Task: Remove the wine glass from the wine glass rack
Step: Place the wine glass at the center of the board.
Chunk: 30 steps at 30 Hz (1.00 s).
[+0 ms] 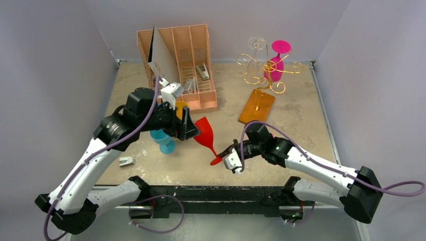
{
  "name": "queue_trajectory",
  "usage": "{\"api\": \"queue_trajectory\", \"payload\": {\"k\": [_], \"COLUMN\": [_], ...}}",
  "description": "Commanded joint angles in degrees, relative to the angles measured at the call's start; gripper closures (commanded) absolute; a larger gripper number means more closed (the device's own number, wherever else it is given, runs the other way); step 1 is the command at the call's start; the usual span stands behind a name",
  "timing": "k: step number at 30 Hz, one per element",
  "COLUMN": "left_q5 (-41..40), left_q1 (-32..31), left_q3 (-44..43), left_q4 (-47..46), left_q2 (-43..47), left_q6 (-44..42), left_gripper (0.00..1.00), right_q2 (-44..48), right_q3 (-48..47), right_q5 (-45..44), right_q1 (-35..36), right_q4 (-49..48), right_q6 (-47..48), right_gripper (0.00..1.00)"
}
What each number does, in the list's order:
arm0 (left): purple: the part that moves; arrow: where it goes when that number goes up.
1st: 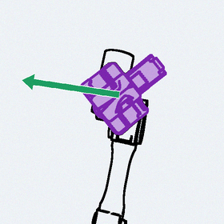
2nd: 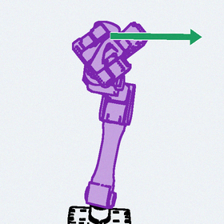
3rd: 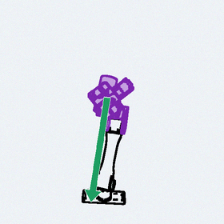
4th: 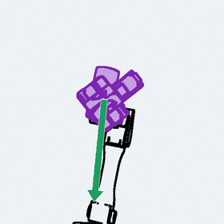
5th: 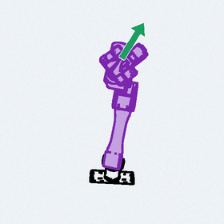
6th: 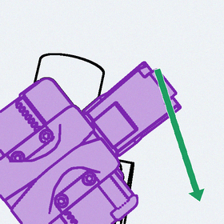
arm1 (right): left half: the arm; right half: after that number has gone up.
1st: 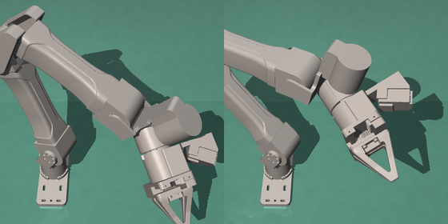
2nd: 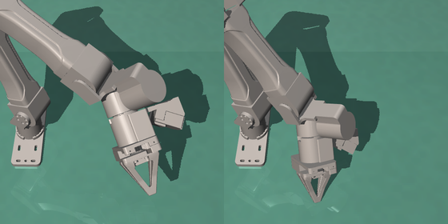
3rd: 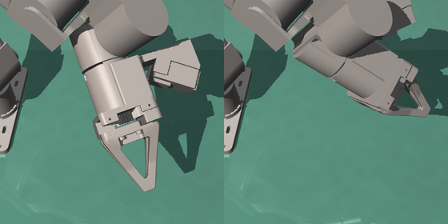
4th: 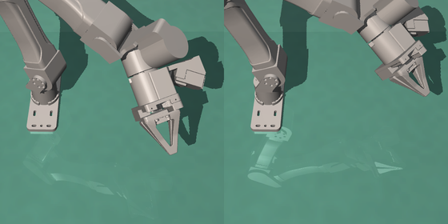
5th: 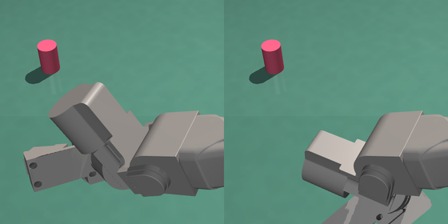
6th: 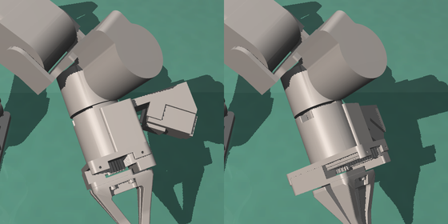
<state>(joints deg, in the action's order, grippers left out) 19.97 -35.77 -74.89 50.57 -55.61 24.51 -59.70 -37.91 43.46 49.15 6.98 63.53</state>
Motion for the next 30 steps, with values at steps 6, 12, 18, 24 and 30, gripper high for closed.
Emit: {"api": "queue_trajectory", "payload": {"k": [6,12,18,24,30], "left_q5": [4.9,13.4,17.1,17.8,17.9], "left_q1": [-0.2,-0.2,-0.2,-0.2,-0.2], "left_q3": [-5.5,-4.8,-4.4,-4.0,-3.8], "left_q4": [-0.5,-1.1,0.9,1.7,3.9], "left_q2": [-5.3,-7.9,-8.9,-9.3,-9.9], "left_q6": [-2.9,-3.1,-4.1,-4.3,-4.9], "left_gripper": [0.17,0.30,0.41,0.49,0.56], "right_q2": [0.4,-0.3,0.4,0.7,1.2], "right_q3": [-1.2,-0.5,0.4,0.2,0.3], "right_q5": [-3.1,-4.8,-7.0,-7.6,-8.3], "right_q1": [5.0,6.3,6.6,6.6,6.6], "right_q4": [-1.3,-2.7,-4.4,-3.3,-3.4], "right_q6": [6.3,7.4,7.8,8.2,8.4], "right_gripper": [1.00,1.00,1.00,1.00,1.00]}}
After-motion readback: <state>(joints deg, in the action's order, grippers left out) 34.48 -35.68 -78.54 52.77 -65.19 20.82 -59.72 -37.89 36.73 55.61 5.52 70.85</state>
